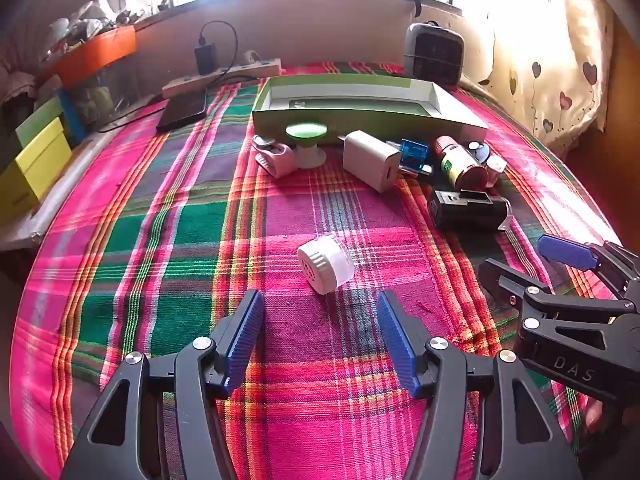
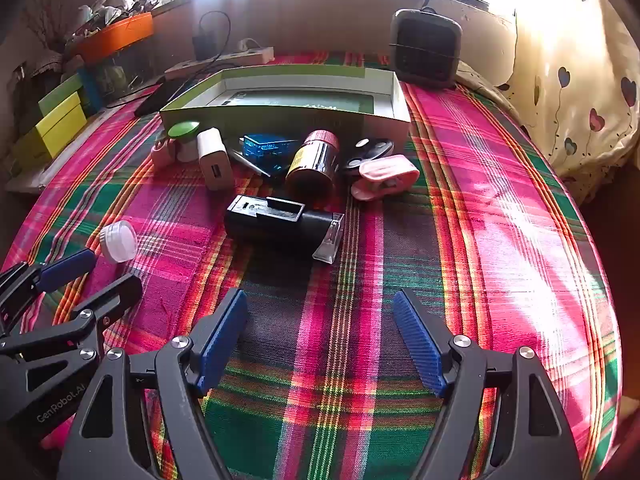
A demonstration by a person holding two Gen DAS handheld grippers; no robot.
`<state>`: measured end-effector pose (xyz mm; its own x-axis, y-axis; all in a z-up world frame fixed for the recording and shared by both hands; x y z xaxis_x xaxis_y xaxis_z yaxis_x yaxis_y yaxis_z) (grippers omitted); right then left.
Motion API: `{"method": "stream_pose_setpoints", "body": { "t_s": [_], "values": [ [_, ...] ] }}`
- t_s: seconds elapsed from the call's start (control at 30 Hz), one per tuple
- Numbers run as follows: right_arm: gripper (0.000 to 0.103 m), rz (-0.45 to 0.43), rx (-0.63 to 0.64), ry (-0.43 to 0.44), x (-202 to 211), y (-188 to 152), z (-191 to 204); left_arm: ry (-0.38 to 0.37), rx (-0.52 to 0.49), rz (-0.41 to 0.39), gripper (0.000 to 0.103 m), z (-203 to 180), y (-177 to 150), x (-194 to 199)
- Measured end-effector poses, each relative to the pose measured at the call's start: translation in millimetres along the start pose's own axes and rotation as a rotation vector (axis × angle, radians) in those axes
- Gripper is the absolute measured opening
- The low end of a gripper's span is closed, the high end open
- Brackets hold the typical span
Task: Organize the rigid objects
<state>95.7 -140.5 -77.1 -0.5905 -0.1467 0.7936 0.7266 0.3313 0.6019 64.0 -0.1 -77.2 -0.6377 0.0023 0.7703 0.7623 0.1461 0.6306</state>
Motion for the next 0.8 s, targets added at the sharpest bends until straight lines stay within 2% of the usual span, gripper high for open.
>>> {"method": "stream_pose_setpoints", "body": {
  "t_s": [0.8],
  "values": [
    [0.076, 0.0, -0.001, 0.001, 0.1, -0.1, -0.4, 0.001, -0.014, 0.005, 0.06, 2.1, -1.1, 0.0]
  ]
}}
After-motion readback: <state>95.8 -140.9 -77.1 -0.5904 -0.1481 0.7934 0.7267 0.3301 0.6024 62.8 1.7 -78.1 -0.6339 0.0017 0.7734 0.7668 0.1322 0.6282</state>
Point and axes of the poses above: each gripper's, at about its wrist camera, not at the fingertips, and x roughly against the way its jaws point, z to its left, y to its top, the point moved 10 cm from there along -x, roughly the way its jaws point, and after that the axes turned 9 degrees about x, right-handed, at the moved point
